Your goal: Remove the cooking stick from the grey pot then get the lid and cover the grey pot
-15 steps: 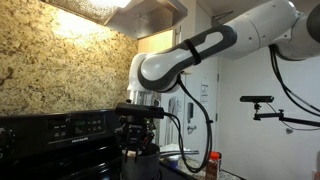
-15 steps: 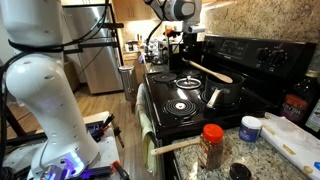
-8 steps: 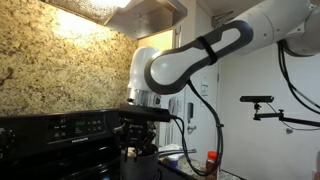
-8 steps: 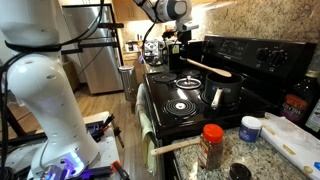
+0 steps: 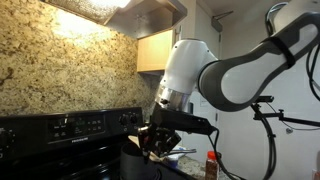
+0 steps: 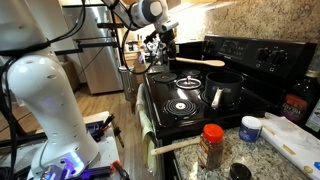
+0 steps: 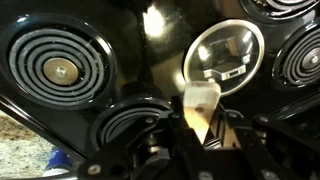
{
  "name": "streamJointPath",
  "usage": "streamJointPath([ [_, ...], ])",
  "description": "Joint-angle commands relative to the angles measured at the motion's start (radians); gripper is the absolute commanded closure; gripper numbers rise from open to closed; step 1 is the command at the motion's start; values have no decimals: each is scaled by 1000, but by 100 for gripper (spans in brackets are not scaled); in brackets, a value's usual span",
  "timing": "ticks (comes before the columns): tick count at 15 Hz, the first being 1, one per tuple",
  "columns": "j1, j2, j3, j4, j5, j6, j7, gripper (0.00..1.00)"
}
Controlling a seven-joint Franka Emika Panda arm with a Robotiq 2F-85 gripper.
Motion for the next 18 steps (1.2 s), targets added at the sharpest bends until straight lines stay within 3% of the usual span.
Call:
streamJointPath([
  [1, -45, -21, 48, -24, 13, 0, -10, 72],
  [7, -53, -34, 49, -39, 14, 0, -11, 72],
  [8, -60, -28, 61, -47, -33, 13, 20, 93],
  [11, -92, -37, 94, -119, -162, 26, 37, 93],
  [15, -124, -90, 112, -314, -332, 78, 38, 93],
  [18, -179, -178, 151, -456, -604, 197, 188, 93],
])
